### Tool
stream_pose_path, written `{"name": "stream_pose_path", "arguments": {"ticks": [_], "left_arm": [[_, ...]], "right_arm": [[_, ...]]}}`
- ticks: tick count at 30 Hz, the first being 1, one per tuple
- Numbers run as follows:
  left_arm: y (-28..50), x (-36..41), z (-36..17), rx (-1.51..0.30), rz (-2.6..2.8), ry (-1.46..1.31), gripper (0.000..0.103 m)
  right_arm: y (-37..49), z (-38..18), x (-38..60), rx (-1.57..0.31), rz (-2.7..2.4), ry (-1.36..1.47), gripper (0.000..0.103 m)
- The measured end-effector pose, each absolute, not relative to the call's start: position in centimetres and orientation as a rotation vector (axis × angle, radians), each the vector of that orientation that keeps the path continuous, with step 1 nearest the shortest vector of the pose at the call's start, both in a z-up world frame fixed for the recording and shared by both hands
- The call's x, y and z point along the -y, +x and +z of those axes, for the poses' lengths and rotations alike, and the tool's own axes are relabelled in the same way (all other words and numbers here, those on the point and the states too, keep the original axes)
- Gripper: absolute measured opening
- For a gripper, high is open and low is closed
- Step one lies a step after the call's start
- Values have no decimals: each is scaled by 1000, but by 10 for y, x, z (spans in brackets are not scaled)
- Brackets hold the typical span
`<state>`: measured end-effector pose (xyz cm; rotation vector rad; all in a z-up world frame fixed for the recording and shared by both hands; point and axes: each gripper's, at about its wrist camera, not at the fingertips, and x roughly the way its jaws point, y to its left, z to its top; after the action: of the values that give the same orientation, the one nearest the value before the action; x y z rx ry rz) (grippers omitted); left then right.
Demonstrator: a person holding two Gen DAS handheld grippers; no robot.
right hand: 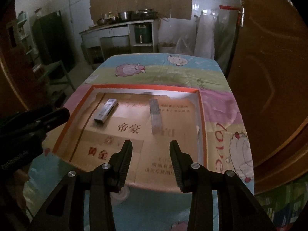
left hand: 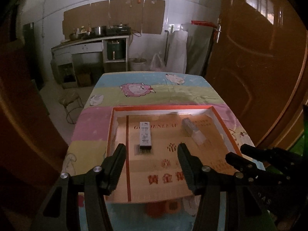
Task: Organize rigid objects
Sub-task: 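Withdraw both open tools from the tray back toward the loose items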
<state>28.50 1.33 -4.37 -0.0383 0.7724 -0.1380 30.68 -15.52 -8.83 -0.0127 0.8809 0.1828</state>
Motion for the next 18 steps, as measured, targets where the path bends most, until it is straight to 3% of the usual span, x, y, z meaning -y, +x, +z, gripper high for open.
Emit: {"name": "stream_pose_path", "arguments": {"ticks": [18], "left_arm": [[215, -29, -29, -731, -124, -50, 55]], "right_arm": [[233, -61, 149, -835, 168, -10, 42]]}}
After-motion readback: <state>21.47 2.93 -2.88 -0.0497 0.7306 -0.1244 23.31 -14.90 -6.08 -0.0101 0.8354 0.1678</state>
